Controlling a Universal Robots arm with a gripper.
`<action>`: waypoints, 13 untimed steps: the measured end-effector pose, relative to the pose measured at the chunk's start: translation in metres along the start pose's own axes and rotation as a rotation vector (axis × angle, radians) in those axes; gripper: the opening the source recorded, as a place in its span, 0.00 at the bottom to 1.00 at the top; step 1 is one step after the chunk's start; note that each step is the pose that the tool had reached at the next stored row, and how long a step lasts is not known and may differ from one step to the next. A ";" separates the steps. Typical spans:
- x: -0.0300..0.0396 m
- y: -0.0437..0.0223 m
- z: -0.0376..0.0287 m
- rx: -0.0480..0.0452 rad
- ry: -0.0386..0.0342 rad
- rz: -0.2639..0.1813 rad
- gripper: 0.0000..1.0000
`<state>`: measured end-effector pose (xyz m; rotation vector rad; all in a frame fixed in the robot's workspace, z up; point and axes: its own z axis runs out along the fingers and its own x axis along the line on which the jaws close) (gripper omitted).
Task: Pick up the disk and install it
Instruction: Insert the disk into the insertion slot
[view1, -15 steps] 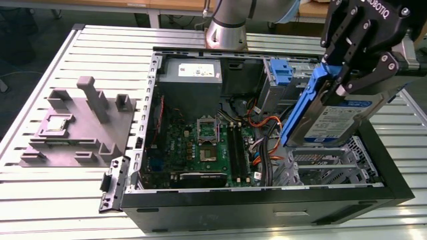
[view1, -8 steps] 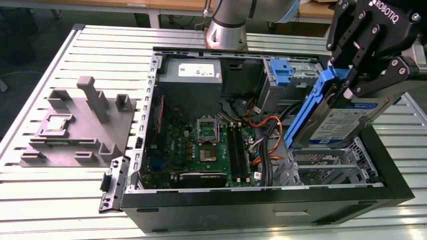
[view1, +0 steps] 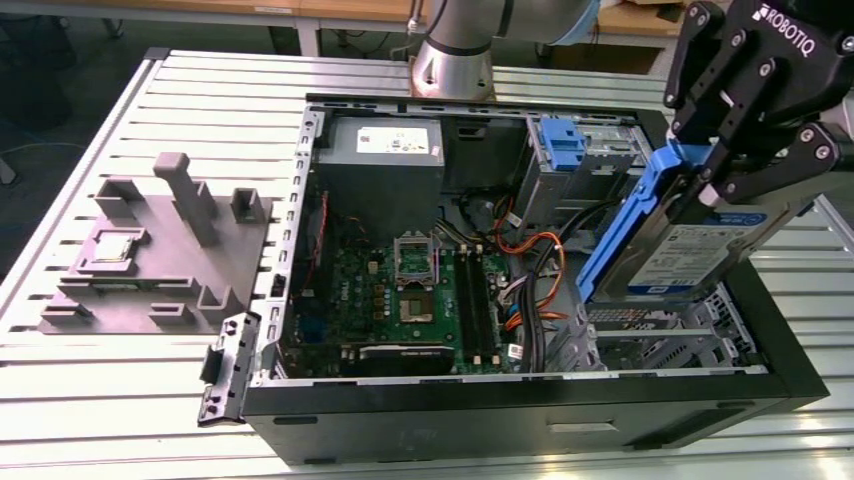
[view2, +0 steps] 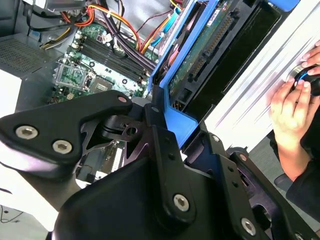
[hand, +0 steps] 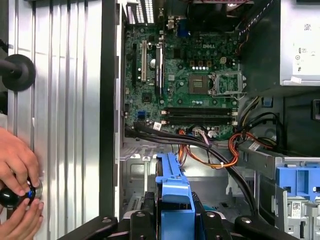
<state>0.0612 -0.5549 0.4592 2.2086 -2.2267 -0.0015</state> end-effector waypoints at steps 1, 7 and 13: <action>0.0000 -0.0005 0.0001 -0.0001 0.0003 0.004 0.36; 0.0015 -0.0036 0.0023 -0.0001 0.0002 0.018 0.36; 0.0039 -0.0076 0.0046 -0.0001 0.0002 0.018 0.36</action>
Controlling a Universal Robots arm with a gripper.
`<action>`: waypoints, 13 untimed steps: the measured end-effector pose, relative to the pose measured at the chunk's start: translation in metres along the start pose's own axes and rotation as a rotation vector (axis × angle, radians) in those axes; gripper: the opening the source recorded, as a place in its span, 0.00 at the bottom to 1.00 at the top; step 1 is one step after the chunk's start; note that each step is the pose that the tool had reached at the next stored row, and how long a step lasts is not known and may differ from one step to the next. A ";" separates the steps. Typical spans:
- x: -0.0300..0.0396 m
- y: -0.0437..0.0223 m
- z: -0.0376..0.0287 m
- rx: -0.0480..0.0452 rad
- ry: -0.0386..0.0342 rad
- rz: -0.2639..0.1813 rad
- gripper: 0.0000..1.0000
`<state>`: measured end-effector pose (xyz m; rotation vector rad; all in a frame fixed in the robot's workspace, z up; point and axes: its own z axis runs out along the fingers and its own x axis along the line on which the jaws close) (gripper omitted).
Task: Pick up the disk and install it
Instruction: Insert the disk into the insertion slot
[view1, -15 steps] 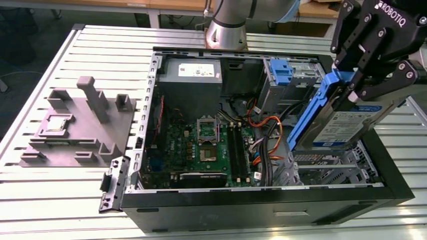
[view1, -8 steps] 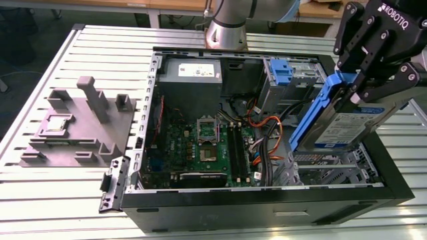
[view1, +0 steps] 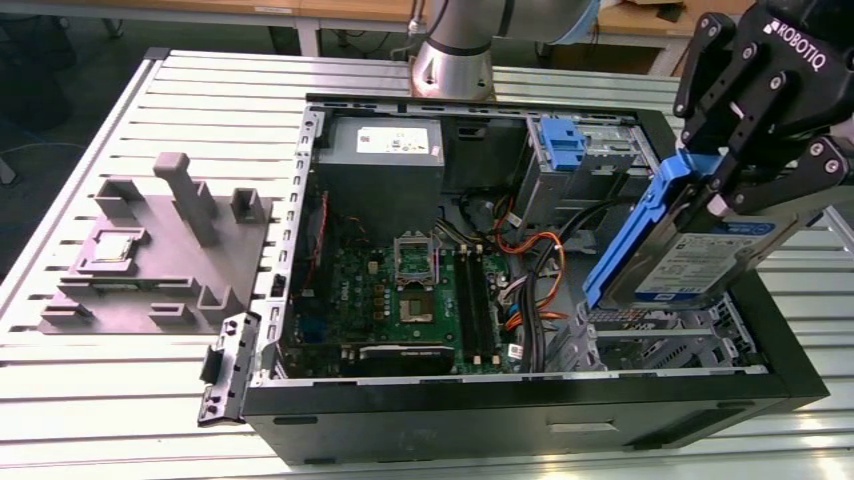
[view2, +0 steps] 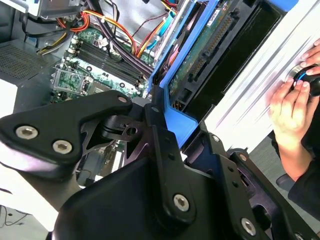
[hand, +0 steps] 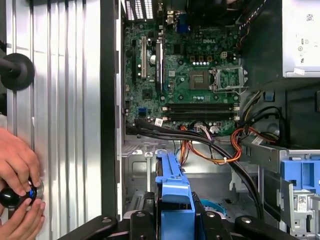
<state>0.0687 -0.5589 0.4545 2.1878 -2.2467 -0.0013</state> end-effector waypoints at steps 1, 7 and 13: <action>0.0002 -0.0008 0.0004 0.0000 0.0002 0.000 0.36; 0.0012 -0.0049 0.0033 0.0000 0.0015 0.000 0.36; 0.0031 -0.0075 0.0074 0.0001 0.0020 0.000 0.36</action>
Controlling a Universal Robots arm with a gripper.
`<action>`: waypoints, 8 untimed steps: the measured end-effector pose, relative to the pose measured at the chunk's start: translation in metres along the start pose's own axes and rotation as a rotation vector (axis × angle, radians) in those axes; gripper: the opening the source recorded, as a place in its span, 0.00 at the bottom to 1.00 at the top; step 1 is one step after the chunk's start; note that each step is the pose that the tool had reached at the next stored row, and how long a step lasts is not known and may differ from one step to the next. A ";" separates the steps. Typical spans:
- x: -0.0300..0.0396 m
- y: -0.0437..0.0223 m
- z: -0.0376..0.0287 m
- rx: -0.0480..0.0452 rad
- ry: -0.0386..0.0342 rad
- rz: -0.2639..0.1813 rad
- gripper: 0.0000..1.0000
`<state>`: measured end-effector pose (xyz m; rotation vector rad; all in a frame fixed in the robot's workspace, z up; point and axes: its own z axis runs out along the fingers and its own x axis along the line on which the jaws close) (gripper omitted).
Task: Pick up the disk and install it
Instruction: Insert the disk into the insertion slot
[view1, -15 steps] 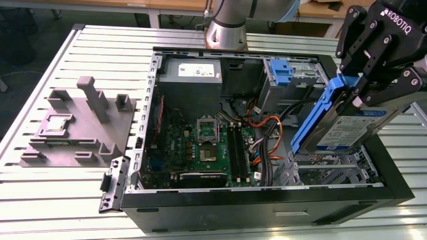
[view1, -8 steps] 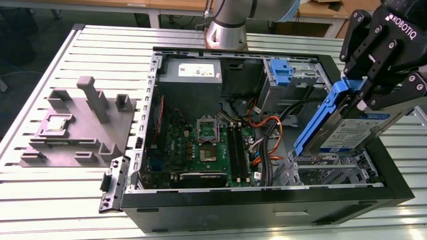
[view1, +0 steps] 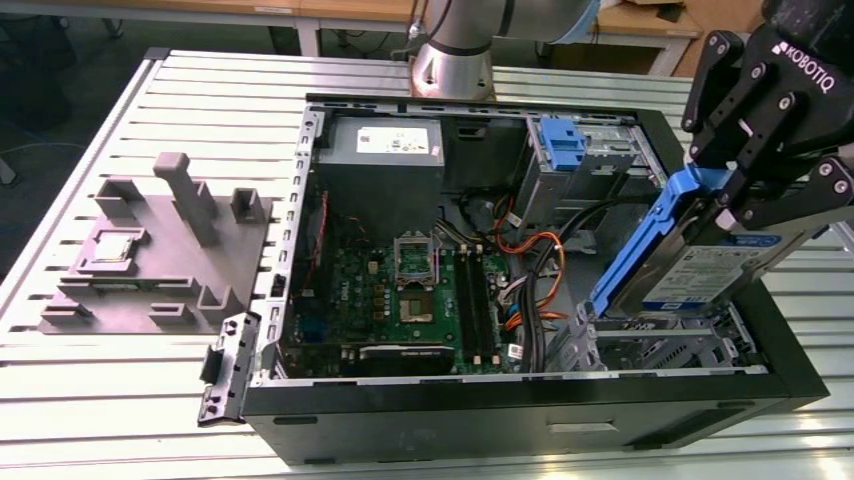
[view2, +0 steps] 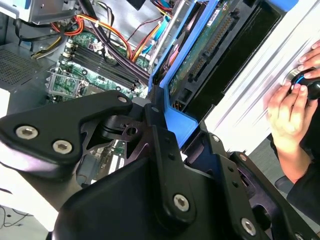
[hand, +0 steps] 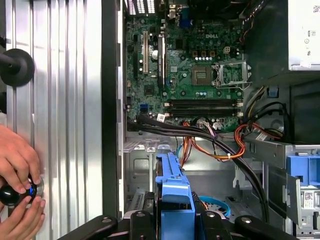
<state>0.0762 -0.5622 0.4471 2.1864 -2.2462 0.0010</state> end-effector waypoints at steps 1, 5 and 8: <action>0.0003 -0.0001 0.0009 0.0000 0.0000 0.000 0.36; 0.0007 -0.0002 0.0034 -0.0001 0.0003 0.000 0.36; 0.0007 -0.0002 0.0051 0.0000 0.0002 0.000 0.36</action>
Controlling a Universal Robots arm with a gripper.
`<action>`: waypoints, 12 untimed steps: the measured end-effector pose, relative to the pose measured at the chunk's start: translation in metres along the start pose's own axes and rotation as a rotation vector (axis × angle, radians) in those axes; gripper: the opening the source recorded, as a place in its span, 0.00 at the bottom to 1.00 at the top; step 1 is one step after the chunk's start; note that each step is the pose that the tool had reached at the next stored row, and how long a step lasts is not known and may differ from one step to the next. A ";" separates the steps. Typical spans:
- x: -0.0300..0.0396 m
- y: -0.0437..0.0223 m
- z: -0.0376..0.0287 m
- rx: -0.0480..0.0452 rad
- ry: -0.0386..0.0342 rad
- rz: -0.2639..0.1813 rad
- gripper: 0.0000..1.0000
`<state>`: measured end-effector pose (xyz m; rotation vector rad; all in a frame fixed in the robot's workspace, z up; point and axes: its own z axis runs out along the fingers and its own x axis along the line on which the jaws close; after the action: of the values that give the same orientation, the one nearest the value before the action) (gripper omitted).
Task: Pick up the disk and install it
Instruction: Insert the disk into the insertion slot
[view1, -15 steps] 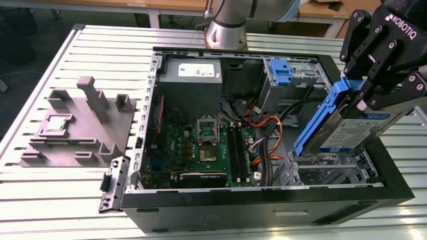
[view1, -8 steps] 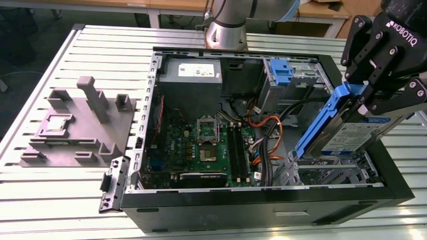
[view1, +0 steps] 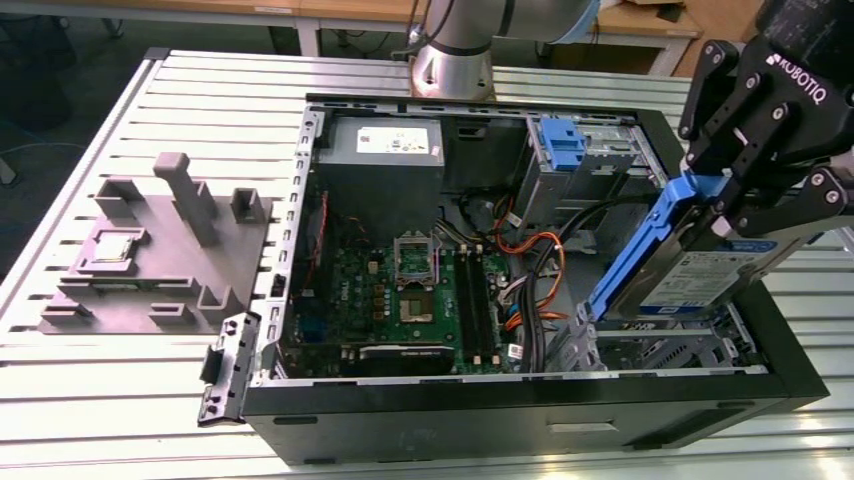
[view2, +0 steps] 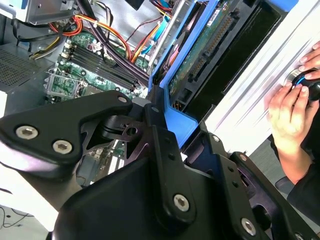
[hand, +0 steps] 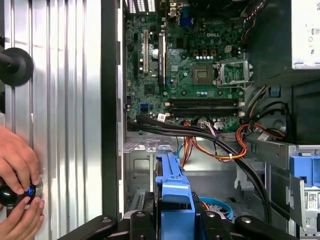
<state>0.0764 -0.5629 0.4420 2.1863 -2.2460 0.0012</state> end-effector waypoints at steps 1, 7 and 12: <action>0.0000 0.0000 0.0005 0.0000 -0.0003 0.000 0.36; 0.0009 0.0000 0.0022 -0.0003 -0.0108 0.000 0.36; 0.0026 -0.0001 0.0032 -0.0003 -0.0107 0.000 0.36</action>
<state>0.0763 -0.5656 0.4388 2.1915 -2.2514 -0.0108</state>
